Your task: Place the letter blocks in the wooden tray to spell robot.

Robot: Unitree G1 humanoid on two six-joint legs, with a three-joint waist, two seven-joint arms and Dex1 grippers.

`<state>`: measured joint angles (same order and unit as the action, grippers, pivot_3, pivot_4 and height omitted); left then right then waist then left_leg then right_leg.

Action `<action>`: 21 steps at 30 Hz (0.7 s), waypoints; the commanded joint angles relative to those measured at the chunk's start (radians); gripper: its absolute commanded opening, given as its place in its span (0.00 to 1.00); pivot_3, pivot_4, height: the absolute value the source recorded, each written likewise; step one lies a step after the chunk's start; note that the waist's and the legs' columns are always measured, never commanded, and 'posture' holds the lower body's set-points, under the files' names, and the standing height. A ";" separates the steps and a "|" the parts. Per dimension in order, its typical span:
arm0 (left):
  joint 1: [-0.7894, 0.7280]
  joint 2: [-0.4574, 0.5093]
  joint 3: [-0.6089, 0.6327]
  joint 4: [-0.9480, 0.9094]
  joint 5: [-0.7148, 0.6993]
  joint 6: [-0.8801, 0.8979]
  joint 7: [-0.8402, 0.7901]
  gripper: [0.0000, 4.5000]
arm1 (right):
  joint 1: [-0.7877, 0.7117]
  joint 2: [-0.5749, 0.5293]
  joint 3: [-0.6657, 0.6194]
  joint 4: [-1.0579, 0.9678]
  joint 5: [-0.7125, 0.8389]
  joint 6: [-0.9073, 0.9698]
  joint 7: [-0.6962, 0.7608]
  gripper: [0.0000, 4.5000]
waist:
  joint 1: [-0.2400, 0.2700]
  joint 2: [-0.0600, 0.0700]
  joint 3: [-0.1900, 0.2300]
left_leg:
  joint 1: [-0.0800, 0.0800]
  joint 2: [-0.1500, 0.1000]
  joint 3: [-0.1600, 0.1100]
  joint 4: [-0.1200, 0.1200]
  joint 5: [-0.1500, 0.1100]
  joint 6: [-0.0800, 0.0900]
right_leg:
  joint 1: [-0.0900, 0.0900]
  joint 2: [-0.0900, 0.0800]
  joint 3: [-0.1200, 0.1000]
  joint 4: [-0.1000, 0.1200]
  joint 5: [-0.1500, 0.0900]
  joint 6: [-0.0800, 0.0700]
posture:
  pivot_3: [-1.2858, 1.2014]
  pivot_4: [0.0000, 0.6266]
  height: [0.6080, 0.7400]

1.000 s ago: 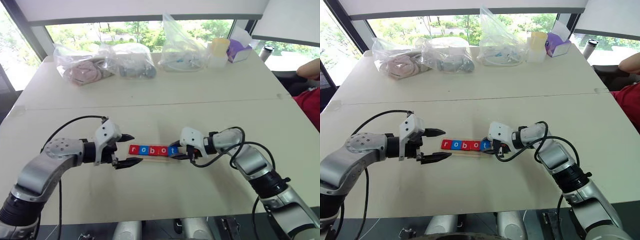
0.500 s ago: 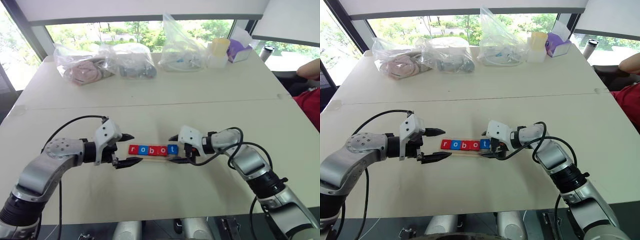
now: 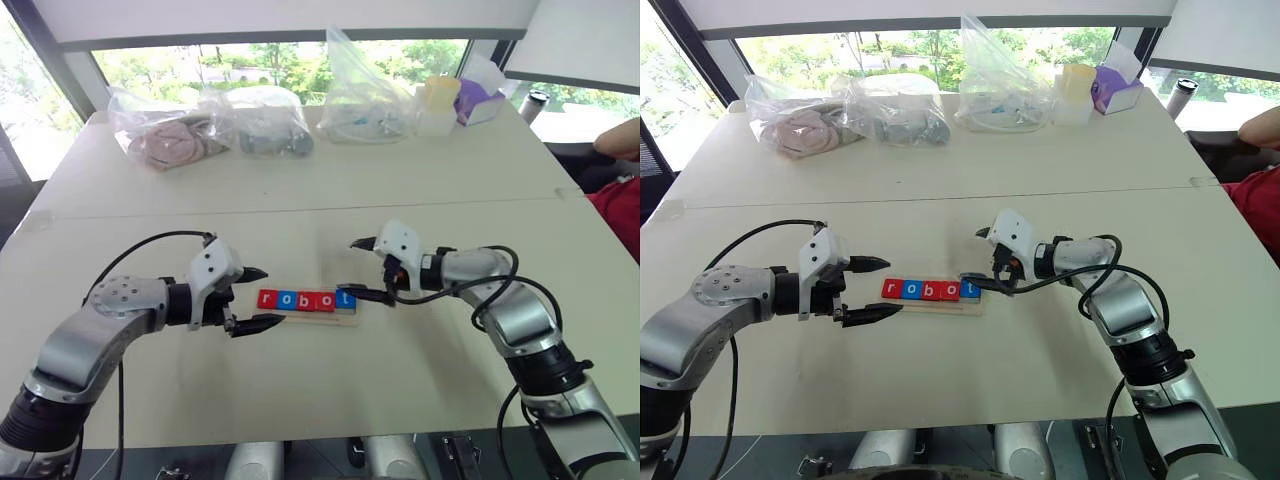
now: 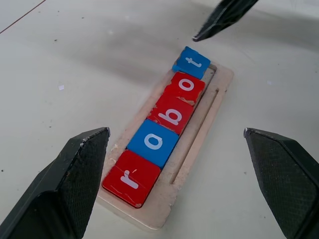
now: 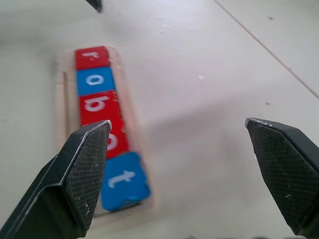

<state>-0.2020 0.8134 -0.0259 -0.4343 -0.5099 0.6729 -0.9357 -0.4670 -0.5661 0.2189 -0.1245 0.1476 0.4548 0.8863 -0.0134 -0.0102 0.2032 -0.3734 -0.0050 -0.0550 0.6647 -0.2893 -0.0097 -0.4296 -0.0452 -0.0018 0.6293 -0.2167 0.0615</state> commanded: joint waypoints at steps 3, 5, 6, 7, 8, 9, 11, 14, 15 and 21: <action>-0.021 -0.009 -0.007 -0.005 0.001 -0.013 -0.008 1.00 | -0.032 -0.007 0.024 0.133 -0.105 -0.165 -0.038 0.99 | 0.000 0.000 0.000 | 0.000 0.000 0.000 0.000 0.000 0.000 | 0.000 0.000 0.000 0.000 0.000 0.000 | 0.52 0.24 1.00; -0.021 -0.012 -0.006 -0.006 0.002 -0.013 -0.008 1.00 | -0.043 0.012 0.018 0.162 -0.095 -0.168 -0.032 0.99 | -0.001 0.000 0.000 | 0.000 -0.001 0.000 0.000 0.000 0.000 | 0.000 0.000 0.000 0.000 0.000 0.000 | 0.52 0.24 1.00; -0.020 -0.012 -0.005 -0.007 0.002 -0.012 -0.008 1.00 | -0.046 0.019 0.014 0.167 -0.087 -0.165 -0.029 0.99 | -0.001 0.000 0.000 | 0.000 -0.001 0.000 0.000 0.000 0.000 | 0.000 0.000 0.000 0.000 0.000 0.000 | 0.52 0.24 1.00; -0.019 -0.013 -0.004 -0.009 0.001 -0.011 -0.006 1.00 | -0.041 0.019 0.017 0.167 -0.087 -0.171 -0.022 0.99 | -0.002 0.000 0.000 | 0.000 0.000 0.000 0.000 0.000 0.000 | 0.000 0.000 0.000 0.000 0.000 0.000 | 0.52 0.24 1.00; -0.017 -0.013 -0.002 -0.011 0.001 -0.010 -0.004 1.00 | -0.036 0.018 0.023 0.166 -0.091 -0.180 -0.014 0.99 | -0.002 0.000 0.000 | 0.000 0.000 0.000 0.000 0.000 0.000 | 0.000 0.000 0.000 0.000 0.000 0.001 | 0.52 0.24 1.00; -0.017 -0.014 -0.002 -0.011 0.001 -0.010 -0.003 1.00 | -0.033 0.016 0.027 0.167 -0.095 -0.186 -0.009 0.99 | -0.001 0.000 0.000 | 0.000 0.000 0.000 0.000 0.000 0.000 | 0.000 0.001 0.000 0.000 0.001 0.002 | 0.52 0.24 1.00; -0.015 -0.014 -0.001 -0.013 0.002 -0.010 -0.001 1.00 | -0.027 0.015 0.030 0.163 -0.094 -0.199 0.007 0.99 | -0.001 0.000 0.000 | 0.000 0.000 0.000 0.000 0.000 0.000 | 0.000 0.001 0.000 0.000 0.001 0.002 | 0.52 0.24 1.00; -0.011 -0.012 0.001 -0.017 0.000 -0.007 0.001 1.00 | -0.018 0.024 0.016 0.145 -0.073 -0.192 0.016 0.99 | -0.001 0.000 0.000 | 0.000 0.000 0.000 0.000 0.000 0.000 | 0.000 0.000 0.000 0.000 0.001 0.002 | 0.52 0.24 1.00; -0.011 -0.012 0.001 -0.018 -0.001 -0.006 0.002 1.00 | -0.016 0.026 0.011 0.140 -0.070 -0.189 0.012 0.99 | -0.001 0.000 0.000 | 0.000 0.000 0.000 0.000 0.000 0.000 | 0.000 0.000 0.000 0.000 0.001 0.001 | 0.52 0.24 1.00; -0.013 -0.014 -0.004 -0.013 0.000 -0.008 0.003 1.00 | 0.009 0.021 0.008 0.093 -0.053 -0.168 0.022 0.99 | 0.000 0.000 0.000 | 0.000 0.000 0.000 0.000 0.000 0.000 | 0.000 0.000 0.000 0.000 0.001 0.002 | 0.52 0.24 1.00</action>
<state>-0.2101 0.8010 -0.0284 -0.4317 -0.5097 0.6723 -0.9332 -0.4659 -0.5475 0.2473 0.0220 0.0666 0.2834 0.9017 -0.0138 -0.0102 0.2032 -0.3734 -0.0050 -0.0549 0.6647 -0.2893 -0.0097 -0.4296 -0.0448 -0.0017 0.6298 -0.2156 0.0632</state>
